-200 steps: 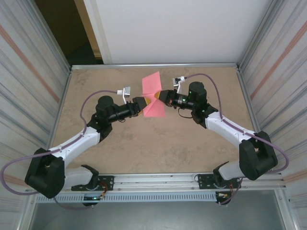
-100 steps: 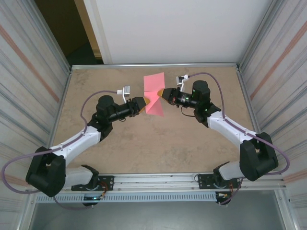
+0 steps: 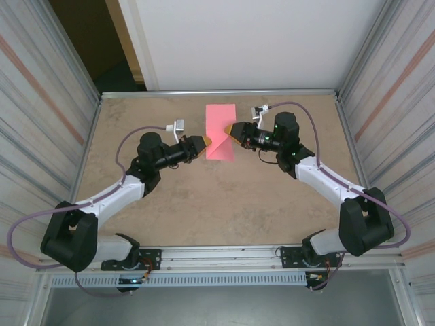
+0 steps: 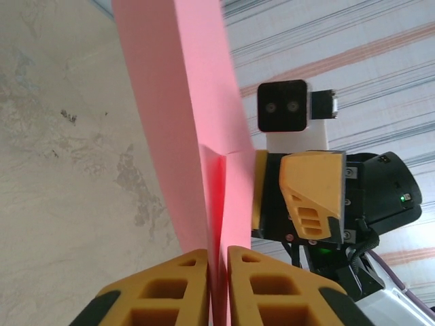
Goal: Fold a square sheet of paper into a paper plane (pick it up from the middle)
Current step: Turn over the paper at the center of the table.
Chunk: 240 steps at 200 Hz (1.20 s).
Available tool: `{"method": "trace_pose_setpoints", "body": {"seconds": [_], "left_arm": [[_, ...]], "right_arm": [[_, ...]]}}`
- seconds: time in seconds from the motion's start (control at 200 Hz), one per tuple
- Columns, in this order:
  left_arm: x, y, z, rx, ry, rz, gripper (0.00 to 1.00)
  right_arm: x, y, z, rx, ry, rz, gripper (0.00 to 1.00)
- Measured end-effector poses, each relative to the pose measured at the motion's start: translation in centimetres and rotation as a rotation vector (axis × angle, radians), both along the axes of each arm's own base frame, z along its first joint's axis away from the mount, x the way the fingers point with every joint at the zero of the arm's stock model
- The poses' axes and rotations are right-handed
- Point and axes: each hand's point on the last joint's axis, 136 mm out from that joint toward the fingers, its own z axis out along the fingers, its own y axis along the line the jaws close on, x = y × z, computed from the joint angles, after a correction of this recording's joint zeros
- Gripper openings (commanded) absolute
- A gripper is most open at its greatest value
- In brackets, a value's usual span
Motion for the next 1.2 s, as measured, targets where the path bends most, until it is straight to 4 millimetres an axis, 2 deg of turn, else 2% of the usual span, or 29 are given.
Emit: {"method": "trace_pose_setpoints", "body": {"seconds": [0.16,0.266,0.431,0.561,0.877,1.203], "left_arm": [[0.4,0.4,0.0,0.004,-0.014,0.008,0.09],[0.9,0.8,-0.6,0.023,-0.017,0.018,0.08],[1.5,1.9,-3.1,0.139,0.011,0.042,0.10],[2.2,2.8,-4.7,0.359,0.025,0.074,0.11],[2.4,5.7,-4.6,0.961,-0.057,0.188,0.11],[3.5,7.9,-9.1,1.617,-0.055,0.235,0.10]], "right_arm": [[1.0,-1.4,-1.3,-0.043,0.037,-0.054,0.55],[1.6,-2.9,-2.0,-0.082,0.052,-0.114,0.60],[2.1,-5.7,-2.8,-0.184,0.051,-0.242,0.66],[2.1,-8.0,-4.1,-0.299,0.062,-0.347,0.66],[2.2,-12.2,-6.8,-0.481,0.105,-0.503,0.64],[2.8,-15.3,-8.1,-0.542,0.134,-0.597,0.63]]}}
